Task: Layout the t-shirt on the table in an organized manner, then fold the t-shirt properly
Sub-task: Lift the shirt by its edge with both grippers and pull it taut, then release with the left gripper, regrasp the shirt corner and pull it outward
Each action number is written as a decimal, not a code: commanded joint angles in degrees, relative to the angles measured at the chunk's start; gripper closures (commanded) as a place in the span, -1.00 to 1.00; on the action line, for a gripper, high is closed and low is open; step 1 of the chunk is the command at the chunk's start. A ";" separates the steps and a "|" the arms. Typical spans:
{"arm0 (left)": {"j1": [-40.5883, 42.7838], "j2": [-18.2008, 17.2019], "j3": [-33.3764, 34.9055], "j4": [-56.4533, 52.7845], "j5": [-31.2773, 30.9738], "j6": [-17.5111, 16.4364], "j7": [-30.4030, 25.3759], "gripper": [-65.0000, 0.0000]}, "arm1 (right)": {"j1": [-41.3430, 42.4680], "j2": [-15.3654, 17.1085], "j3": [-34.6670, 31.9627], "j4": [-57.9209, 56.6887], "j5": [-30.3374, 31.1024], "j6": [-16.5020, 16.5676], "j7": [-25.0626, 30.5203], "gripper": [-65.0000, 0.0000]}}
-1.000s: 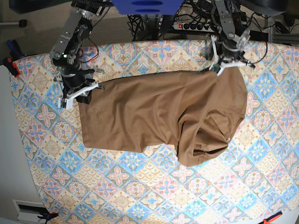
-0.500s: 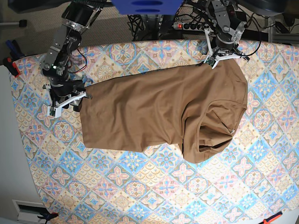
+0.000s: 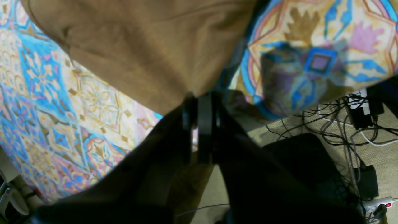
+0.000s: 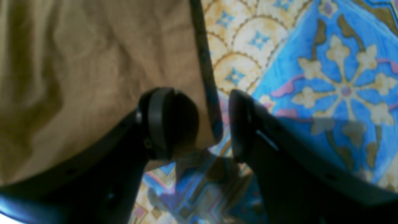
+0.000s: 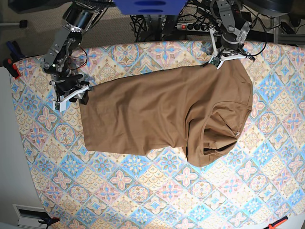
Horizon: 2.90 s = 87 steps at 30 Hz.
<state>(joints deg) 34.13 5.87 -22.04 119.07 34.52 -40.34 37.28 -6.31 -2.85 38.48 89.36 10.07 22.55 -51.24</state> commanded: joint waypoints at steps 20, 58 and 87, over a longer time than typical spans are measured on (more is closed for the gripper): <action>0.46 0.07 0.20 1.07 -0.11 0.34 -0.40 1.00 | 1.43 2.02 19.85 0.26 -0.97 -0.52 -1.99 1.00; -3.76 3.13 1.08 2.56 -15.67 0.34 -24.13 -0.22 | 3.10 2.19 15.98 -0.26 -1.05 -0.52 -2.08 1.00; -29.87 -17.87 -11.67 -21.00 -43.89 0.34 22.90 -0.48 | 3.01 2.11 15.98 -0.35 -1.05 -0.52 -2.08 1.00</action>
<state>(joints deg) 5.02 -11.22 -33.45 97.10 -8.99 -40.14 60.69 -3.79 -1.28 54.46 88.38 8.71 21.87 -53.74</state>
